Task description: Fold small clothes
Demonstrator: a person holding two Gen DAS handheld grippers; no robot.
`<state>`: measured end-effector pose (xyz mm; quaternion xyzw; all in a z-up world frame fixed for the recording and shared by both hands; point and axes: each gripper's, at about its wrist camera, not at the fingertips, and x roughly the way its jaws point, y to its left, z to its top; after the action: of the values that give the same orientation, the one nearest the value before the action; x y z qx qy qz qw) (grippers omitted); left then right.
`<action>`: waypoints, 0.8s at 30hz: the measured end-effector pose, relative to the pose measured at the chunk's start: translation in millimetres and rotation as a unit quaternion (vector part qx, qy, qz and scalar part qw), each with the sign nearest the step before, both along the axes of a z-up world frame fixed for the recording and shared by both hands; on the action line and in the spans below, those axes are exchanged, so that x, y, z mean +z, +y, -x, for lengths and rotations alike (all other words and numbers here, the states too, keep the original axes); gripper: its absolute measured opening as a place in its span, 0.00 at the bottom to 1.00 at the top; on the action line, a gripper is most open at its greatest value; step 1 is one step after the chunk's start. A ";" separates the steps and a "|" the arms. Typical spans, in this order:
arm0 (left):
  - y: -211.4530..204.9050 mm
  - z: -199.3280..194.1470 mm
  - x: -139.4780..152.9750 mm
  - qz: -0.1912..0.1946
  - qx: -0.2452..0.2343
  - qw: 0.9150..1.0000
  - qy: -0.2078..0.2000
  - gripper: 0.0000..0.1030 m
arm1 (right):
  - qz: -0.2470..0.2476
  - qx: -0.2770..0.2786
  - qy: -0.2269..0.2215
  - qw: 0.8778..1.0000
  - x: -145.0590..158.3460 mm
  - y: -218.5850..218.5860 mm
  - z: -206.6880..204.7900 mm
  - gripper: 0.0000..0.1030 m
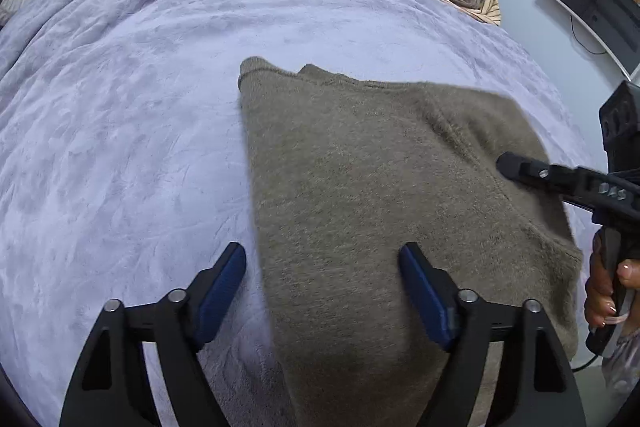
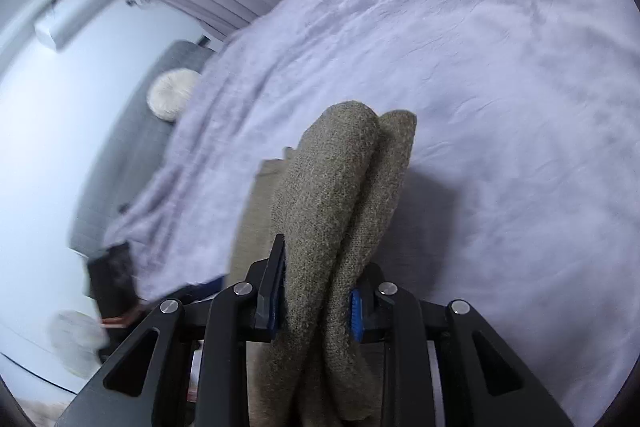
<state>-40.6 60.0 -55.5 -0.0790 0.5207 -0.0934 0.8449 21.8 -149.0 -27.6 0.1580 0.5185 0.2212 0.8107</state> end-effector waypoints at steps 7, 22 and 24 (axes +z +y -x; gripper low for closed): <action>4.9 12.6 10.8 -0.012 -0.001 1.000 -0.008 0.81 | 0.000 -0.070 0.030 0.997 -18.2 -35.4 -0.9 0.43; 2.8 44.3 12.4 -0.028 0.013 0.999 -0.016 0.81 | 0.033 0.036 -0.038 0.998 43.6 3.4 97.0 0.22; 4.2 48.8 10.2 -0.017 0.019 1.000 -0.012 0.81 | 0.067 0.029 -0.027 0.997 24.2 -1.2 100.0 0.21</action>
<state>-89.4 64.2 -45.3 -0.0739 0.5106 -0.0692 0.8538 -78.2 -150.2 -3.4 0.0821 0.5149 0.2131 0.8263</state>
